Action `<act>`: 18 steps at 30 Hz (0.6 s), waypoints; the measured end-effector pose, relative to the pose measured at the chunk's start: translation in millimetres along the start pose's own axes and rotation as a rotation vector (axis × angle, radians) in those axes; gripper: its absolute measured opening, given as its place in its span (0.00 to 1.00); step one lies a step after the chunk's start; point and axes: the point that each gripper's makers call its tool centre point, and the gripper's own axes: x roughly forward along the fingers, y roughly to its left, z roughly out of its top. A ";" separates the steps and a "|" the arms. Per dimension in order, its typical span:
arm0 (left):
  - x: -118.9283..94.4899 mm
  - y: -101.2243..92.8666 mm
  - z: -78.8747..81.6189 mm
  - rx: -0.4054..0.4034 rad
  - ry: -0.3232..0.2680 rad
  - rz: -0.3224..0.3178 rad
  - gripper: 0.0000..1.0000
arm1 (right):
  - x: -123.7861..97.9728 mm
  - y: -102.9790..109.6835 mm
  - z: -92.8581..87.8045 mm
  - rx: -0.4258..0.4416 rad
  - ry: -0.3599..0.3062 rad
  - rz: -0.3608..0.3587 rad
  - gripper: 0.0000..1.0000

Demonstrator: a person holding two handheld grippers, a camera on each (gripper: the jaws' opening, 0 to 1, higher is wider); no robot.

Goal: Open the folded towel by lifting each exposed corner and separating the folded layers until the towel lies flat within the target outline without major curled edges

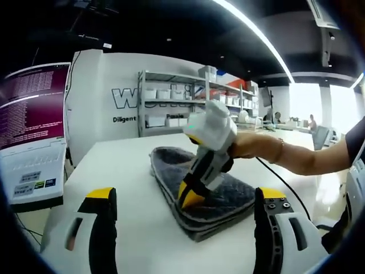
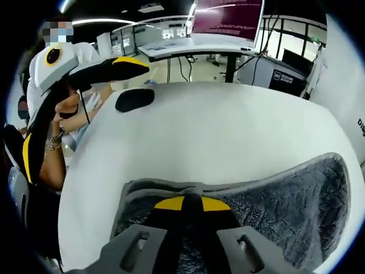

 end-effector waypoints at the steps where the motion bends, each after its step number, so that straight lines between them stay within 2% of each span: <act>1: 0.2 -0.1 -0.2 -0.001 0.000 -0.001 0.99 | -1.1 2.1 0.3 -0.007 -0.005 0.007 0.02; 4: 0.3 -0.5 -0.5 -0.003 -0.003 -0.001 0.99 | -6.8 6.4 2.2 -0.032 -0.032 0.014 0.02; 11: -1.6 2.0 -0.4 -0.013 -0.009 0.005 0.99 | -27.8 12.5 9.0 -0.009 -0.116 0.030 0.02; 12: -1.9 2.6 0.0 -0.016 -0.012 0.008 0.99 | -32.3 11.3 13.4 0.016 -0.156 0.032 0.02; 15: -2.3 2.8 1.1 -0.019 -0.017 0.008 0.99 | -41.4 9.3 16.7 0.078 -0.213 0.056 0.03; 18: -2.8 3.8 2.9 -0.021 -0.022 0.009 0.99 | -44.1 7.9 14.7 0.102 -0.225 0.074 0.03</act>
